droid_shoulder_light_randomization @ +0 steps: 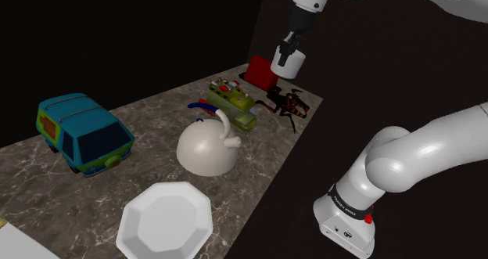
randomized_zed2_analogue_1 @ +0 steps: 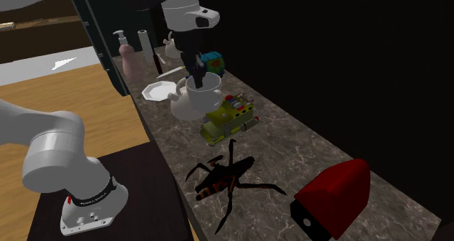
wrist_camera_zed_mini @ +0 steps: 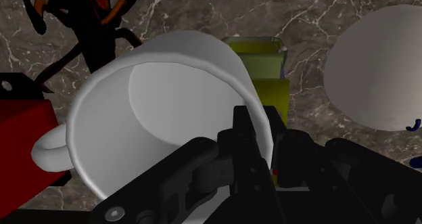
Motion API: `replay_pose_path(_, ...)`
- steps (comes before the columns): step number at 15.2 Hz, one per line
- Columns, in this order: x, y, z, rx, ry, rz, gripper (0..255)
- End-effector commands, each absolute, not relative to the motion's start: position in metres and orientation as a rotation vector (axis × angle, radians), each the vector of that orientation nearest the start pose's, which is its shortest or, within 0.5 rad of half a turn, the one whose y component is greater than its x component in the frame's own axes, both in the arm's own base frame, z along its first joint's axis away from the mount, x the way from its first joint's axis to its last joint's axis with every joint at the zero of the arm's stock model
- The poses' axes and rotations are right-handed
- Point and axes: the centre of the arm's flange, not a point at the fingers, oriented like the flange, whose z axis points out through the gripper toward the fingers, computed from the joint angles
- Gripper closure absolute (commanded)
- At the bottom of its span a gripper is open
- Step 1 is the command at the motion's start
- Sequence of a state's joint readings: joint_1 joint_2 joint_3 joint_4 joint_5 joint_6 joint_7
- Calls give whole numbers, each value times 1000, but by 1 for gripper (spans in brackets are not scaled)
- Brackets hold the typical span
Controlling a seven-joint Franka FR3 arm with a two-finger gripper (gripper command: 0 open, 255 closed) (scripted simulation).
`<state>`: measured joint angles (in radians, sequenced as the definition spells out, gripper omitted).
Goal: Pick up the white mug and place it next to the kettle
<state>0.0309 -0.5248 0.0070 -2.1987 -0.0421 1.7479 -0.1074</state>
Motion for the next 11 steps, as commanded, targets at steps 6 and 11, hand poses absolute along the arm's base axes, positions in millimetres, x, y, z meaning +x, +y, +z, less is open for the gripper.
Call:
replay_pose_path(6,318,59,590,-3179,-238,-116,255)
replay_pose_path(11,313,62,569,-3179,-238,-116,255)
